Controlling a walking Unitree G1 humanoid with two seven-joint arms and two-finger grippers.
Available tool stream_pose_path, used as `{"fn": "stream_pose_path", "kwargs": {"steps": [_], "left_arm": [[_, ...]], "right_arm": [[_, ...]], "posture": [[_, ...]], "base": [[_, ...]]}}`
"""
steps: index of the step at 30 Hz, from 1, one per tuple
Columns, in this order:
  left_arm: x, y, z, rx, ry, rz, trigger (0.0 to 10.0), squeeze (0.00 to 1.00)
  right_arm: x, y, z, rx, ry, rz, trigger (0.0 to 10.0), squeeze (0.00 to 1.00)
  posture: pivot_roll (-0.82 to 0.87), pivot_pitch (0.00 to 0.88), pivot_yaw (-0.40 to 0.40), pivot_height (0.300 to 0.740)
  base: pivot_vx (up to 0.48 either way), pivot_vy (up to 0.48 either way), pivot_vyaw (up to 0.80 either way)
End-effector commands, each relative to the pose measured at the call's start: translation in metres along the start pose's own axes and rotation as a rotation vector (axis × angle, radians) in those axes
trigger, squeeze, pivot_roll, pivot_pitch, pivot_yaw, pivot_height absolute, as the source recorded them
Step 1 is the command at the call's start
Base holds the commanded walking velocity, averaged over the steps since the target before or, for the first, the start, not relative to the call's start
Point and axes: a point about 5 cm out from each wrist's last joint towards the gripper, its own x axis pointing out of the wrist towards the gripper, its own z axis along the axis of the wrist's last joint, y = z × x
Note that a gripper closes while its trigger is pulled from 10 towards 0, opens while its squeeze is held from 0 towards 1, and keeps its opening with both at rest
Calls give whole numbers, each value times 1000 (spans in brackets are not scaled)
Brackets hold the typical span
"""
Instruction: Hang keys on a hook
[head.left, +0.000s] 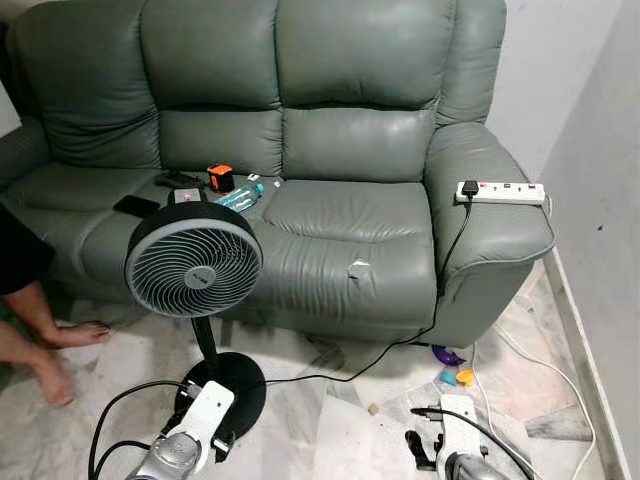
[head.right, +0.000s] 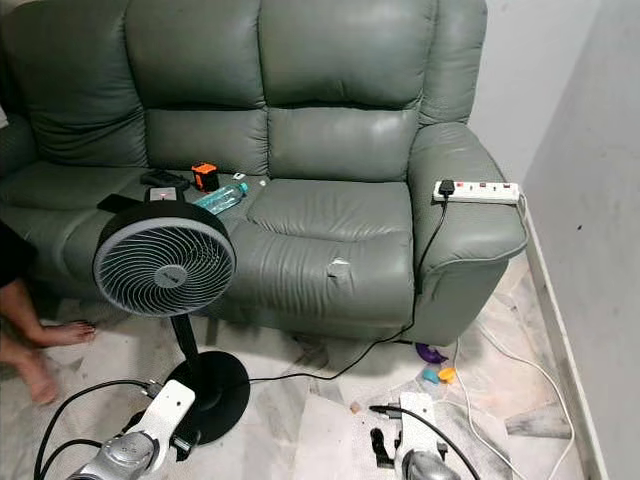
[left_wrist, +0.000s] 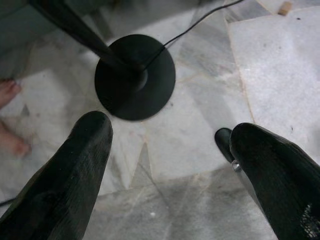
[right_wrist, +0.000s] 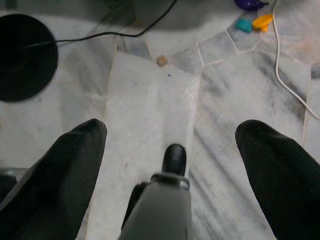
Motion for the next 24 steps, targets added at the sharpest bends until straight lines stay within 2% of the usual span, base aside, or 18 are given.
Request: {"fn": "stream_pose_path", "kwargs": {"steps": [1, 9, 12, 14, 17, 24], "left_arm": [[-1, 0, -3, 33, 6, -14, 10000, 0], [-3, 11, -4, 116, 19, -3, 10000, 0], [-2, 16, 6, 137, -7, -6, 10000, 0], [1, 11, 14, 170, -23, -17, 10000, 0], [1, 9, 17, 201, -24, -23, 10000, 0], [2, 4, 19, 172, -33, -26, 10000, 0]], "right_arm": [[0, -2, 1, 8, -10, -17, 10000, 0], [-1, -9, 0, 69, -24, -49, 10000, 0], [-1, -6, -4, 70, -11, -55, 10000, 0], [-1, -3, -4, 87, -12, -51, 10000, 0], [-2, -2, -6, 98, -12, -51, 10000, 0], [-2, -6, -9, 47, 6, -48, 10000, 0]], "posture": [[-104, 29, 81, 740], [-117, 0, 134, 740], [-126, 0, 179, 740], [-132, 0, 193, 740], [-127, 0, 196, 740], [-106, 0, 140, 740]], "base": [[0, 0, 0], [0, 0, 0], [0, 0, 0], [0, 0, 0], [0, 0, 0], [0, 0, 0]]}}
